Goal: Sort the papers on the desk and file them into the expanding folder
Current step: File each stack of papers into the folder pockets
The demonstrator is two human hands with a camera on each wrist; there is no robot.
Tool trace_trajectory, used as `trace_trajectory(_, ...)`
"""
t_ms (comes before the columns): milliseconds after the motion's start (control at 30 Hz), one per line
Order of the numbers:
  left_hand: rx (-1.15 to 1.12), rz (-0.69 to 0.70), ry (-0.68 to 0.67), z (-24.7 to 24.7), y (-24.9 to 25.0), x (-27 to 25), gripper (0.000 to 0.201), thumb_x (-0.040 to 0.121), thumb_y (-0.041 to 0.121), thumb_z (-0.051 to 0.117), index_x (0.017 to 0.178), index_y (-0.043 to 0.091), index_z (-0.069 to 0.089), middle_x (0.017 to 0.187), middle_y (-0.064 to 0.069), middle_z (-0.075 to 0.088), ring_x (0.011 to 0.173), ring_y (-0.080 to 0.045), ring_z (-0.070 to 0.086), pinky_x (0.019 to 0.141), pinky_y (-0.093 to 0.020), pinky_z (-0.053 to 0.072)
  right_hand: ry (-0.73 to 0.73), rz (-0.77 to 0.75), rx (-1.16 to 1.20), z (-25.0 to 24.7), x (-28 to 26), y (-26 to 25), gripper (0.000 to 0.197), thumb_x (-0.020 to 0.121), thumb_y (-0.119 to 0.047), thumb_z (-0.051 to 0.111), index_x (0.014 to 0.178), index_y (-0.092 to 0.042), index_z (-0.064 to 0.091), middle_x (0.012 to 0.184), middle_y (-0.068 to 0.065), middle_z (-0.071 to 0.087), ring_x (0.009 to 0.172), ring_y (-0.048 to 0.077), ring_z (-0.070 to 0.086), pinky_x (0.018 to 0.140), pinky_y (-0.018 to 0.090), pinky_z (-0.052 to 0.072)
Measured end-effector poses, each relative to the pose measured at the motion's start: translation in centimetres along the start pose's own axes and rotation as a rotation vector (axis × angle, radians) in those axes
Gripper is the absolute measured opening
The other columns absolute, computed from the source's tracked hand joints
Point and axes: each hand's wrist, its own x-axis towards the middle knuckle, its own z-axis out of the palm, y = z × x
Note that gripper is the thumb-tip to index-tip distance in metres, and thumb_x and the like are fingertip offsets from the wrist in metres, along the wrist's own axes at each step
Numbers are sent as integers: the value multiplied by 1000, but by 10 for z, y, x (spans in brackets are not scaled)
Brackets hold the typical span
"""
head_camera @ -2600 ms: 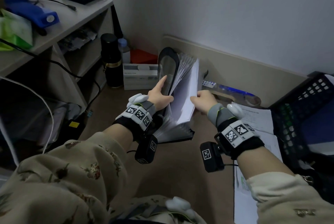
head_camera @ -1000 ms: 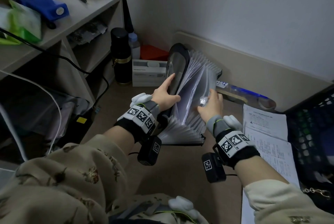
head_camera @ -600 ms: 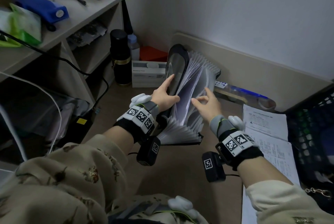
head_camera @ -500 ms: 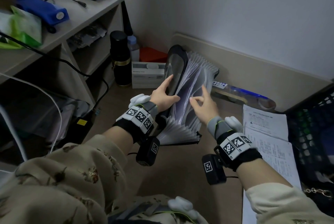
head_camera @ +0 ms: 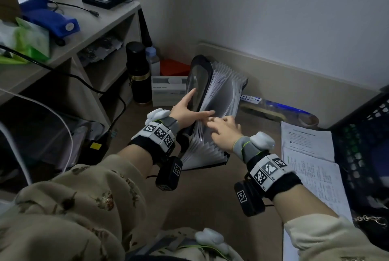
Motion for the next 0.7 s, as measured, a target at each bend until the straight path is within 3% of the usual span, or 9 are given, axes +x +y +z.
trace_trajectory(133,47,-24,24,-4,0,5,96,70,19,81,149,38,29,149,5,42,134,-10,40,100,-17,33,-29,-53,52,3,-1,8,58,89,-9,32,140,-36,39,150,-16,28,132,23,18,107,39,25)
trace_trajectory(200,59,-30,25,-2,1,5,92,73,12,73,150,38,28,149,3,43,130,-11,45,96,-17,36,-6,-17,125,7,0,10,61,86,-8,32,139,-37,42,146,-9,35,132,21,22,108,37,30)
trace_trajectory(333,65,-38,17,-2,4,3,89,77,10,68,150,40,26,150,3,40,125,-10,46,90,-17,37,64,116,188,7,-10,17,52,84,-6,36,120,-33,61,130,5,39,119,25,48,103,37,41)
trace_trajectory(467,85,-25,7,3,7,-1,88,79,8,65,151,40,24,150,3,39,106,-2,43,82,-15,38,78,53,119,4,-19,25,54,83,6,39,122,-23,64,127,5,56,125,22,46,100,33,41)
trace_trajectory(567,92,4,-10,14,10,-6,88,80,6,63,151,39,23,150,4,39,107,0,40,78,-12,39,105,65,132,7,-25,34,52,83,5,42,123,-21,63,127,3,59,124,21,48,101,33,43)
trace_trajectory(700,65,9,-5,27,12,-15,88,79,4,63,151,38,25,147,5,43,112,1,38,90,-14,36,182,123,202,17,-34,51,47,83,2,45,120,-18,65,126,1,61,121,20,52,101,31,44)
